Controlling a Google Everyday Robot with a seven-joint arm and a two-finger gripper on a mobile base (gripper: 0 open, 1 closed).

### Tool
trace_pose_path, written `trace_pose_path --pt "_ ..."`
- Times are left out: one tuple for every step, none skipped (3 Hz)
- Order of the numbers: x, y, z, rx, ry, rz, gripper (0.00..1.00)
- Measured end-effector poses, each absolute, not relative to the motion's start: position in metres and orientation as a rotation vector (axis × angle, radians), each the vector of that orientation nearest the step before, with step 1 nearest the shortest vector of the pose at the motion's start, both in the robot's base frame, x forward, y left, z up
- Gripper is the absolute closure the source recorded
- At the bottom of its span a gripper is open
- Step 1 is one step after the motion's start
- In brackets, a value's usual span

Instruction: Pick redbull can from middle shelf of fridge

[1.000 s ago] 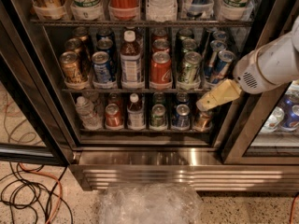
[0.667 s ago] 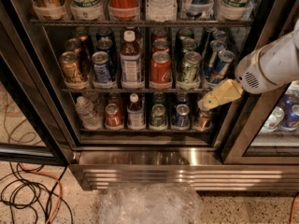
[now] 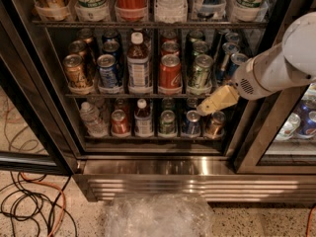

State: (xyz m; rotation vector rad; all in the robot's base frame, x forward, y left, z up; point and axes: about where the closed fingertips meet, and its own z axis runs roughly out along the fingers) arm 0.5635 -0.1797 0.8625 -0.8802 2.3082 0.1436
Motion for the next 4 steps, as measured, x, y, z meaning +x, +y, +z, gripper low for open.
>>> trace_pose_path --pt "0.563 -0.180 0.863 -0.880 2.308 0.144 0.00" --pt "0.565 -0.184 0.860 -0.781 2.275 0.169 0.00" --pt "0.572 -0.191 0.852 -0.611 2.181 0.283 0.00" --pt "0.582 -0.190 0.845 -0.586 2.088 0.400 0.00"
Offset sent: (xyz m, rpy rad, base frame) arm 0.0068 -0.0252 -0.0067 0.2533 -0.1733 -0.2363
